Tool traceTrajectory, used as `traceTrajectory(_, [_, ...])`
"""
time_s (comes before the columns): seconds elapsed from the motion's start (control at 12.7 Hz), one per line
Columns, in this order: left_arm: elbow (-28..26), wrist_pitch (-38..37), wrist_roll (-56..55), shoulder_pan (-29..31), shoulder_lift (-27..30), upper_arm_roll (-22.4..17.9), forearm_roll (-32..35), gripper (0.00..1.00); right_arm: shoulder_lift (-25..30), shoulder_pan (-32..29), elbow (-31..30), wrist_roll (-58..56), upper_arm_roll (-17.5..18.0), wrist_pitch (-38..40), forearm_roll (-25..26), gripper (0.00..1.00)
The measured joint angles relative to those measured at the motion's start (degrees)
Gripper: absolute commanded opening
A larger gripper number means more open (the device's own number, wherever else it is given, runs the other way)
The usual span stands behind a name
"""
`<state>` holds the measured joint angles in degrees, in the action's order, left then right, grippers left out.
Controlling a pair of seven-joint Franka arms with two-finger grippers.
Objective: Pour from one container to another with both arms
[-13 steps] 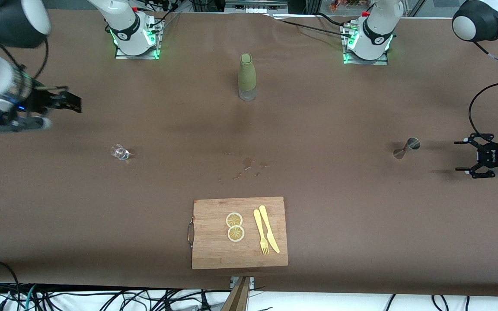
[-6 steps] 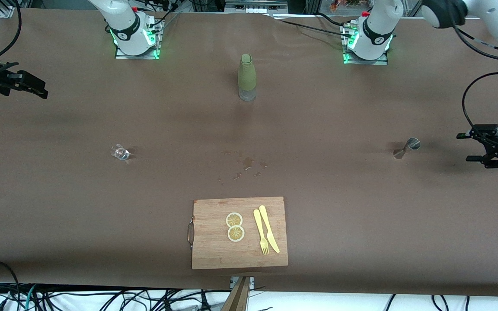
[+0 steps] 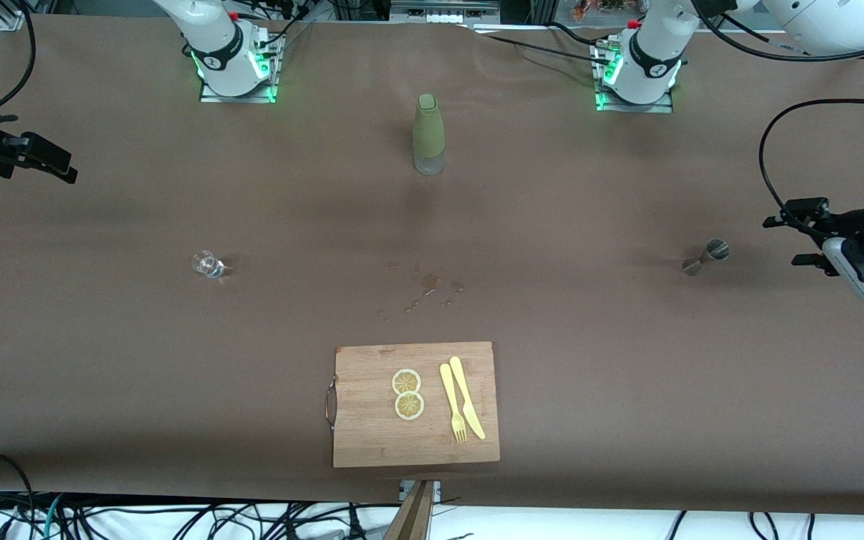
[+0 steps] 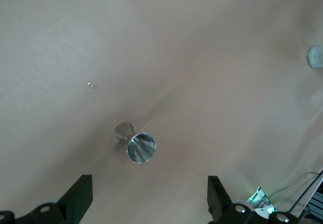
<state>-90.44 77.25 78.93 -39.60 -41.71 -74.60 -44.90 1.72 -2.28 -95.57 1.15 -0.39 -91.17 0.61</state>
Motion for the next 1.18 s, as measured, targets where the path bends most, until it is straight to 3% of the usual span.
traceTrajectory(0.86, [1.0,-1.0,-3.5,-1.8,0.7,-0.1,-0.6,1.0,0.1,0.1,0.2,-0.3,0.1,0.0,0.0,1.0])
traceTrajectory(1.18, [1.0,-0.6,-8.9,-0.4,3.4,4.2,0.1,1.0,0.1,0.1,0.2,-0.3,0.1,0.0,0.0,1.0])
